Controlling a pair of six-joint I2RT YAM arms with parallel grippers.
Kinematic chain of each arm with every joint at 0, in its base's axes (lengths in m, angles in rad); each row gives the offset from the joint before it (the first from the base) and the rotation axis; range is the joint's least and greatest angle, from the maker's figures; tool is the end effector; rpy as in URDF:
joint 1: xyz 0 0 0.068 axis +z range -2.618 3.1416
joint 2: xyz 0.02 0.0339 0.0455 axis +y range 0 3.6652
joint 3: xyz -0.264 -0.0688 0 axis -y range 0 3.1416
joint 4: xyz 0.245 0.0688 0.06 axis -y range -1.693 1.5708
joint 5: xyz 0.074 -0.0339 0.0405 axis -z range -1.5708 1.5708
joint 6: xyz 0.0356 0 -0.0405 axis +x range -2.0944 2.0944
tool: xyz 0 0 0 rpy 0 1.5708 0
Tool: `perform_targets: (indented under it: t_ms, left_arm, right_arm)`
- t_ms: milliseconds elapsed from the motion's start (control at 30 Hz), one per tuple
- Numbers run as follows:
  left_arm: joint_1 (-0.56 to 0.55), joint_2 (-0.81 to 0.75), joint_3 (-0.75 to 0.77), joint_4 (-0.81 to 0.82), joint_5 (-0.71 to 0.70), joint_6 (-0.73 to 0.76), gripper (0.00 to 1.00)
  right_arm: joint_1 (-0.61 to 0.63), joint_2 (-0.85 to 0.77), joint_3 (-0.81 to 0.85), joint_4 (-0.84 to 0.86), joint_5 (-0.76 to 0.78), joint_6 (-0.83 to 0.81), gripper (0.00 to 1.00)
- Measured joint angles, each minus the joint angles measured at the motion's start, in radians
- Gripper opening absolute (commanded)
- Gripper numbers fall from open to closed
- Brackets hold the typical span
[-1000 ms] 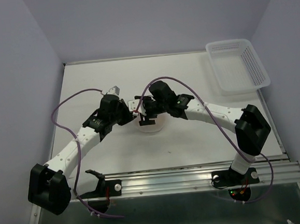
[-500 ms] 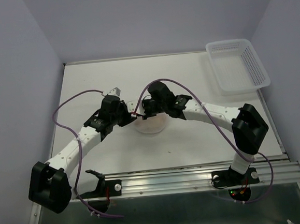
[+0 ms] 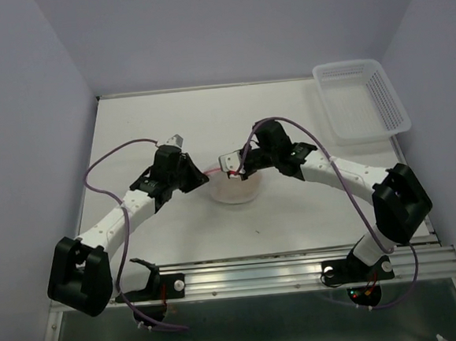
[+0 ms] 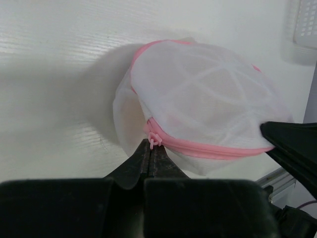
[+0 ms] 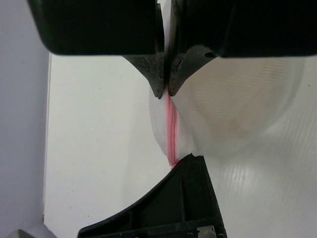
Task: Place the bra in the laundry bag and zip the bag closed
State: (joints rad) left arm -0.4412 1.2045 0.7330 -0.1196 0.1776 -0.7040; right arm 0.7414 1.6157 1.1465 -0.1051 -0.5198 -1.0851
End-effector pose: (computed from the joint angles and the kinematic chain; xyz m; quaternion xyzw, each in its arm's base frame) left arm 0.2338 -0.1174 0.2414 -0.0738 0.8768 -0.3197 0.3515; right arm 0.2577 0.2599 0.2630 -0.7470 0.4216 0.1434 0.4936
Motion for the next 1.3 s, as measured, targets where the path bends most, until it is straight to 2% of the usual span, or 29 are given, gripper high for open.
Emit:
perform_targets:
  t_ms: [300, 500, 700, 967, 1033, 1233, 1300]
  left_arm:
    - [0.012, 0.062, 0.0, 0.114, 0.091, 0.012, 0.0]
    - [0.011, 0.117, 0.001, 0.194, 0.142, 0.03, 0.0]
    - [0.011, 0.187, 0.033, 0.262, 0.142, 0.057, 0.0]
    - [0.013, 0.366, 0.306, 0.309, 0.083, 0.174, 0.0]
    - [0.012, 0.406, 0.38, 0.321, 0.082, 0.219, 0.0]
    - [0.011, 0.43, 0.392, 0.426, 0.087, 0.333, 0.01]
    - [0.011, 0.454, 0.389, 0.46, 0.086, 0.369, 0.06]
  right_arm:
    - [-0.113, -0.089, -0.051, -0.014, -0.225, -0.011, 0.01]
    - [-0.14, -0.104, -0.051, -0.027, -0.261, -0.01, 0.02]
    - [-0.14, -0.104, -0.051, -0.037, -0.175, -0.005, 0.03]
    - [-0.145, -0.104, -0.026, -0.002, 0.033, -0.024, 0.04]
    - [-0.15, -0.104, -0.009, 0.006, 0.072, -0.034, 0.09]
    - [-0.153, -0.096, 0.014, 0.02, 0.104, -0.045, 0.14]
    - [-0.15, -0.074, 0.02, 0.014, 0.107, -0.052, 0.18]
